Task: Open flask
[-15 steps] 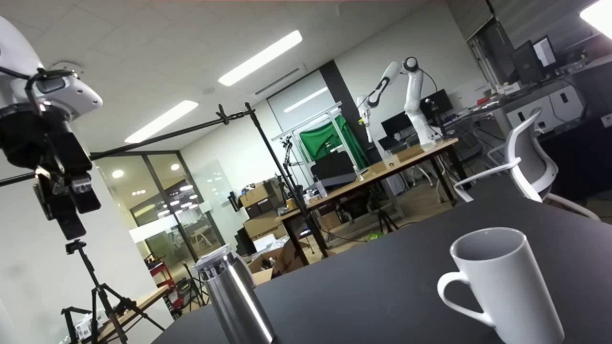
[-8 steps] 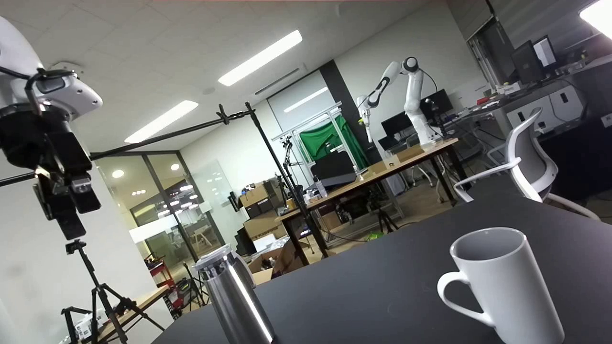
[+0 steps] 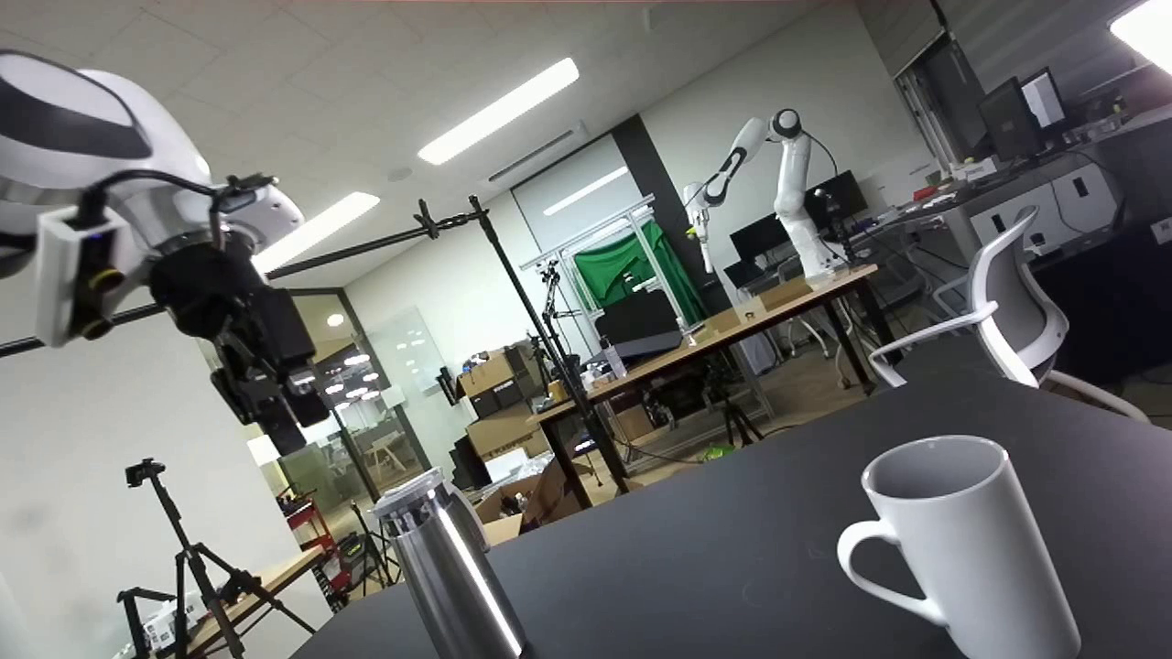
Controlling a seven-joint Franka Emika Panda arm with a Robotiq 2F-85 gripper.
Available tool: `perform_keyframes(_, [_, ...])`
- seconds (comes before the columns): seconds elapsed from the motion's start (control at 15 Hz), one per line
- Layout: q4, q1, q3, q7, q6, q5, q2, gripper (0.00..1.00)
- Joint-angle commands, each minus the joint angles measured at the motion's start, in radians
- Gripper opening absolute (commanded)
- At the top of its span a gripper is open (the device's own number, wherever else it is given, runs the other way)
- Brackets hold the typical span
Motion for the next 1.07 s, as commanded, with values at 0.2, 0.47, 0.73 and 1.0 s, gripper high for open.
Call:
perform_keyframes(0.2, [0.300, 0.020, -0.042, 0.108, 0.010, 0.032, 0.386, 0.12])
perform_keyframes(0.47, [0.433, 0.075, -0.056, 0.125, -0.015, 0.078, 0.487, 0.00])
perform_keyframes(0.73, [0.429, 0.114, -0.073, 0.083, -0.020, 0.088, 0.495, 0.01])
perform_keyframes(1.0, [0.449, 0.124, -0.075, 0.083, -0.036, 0.089, 0.509, 0.01])
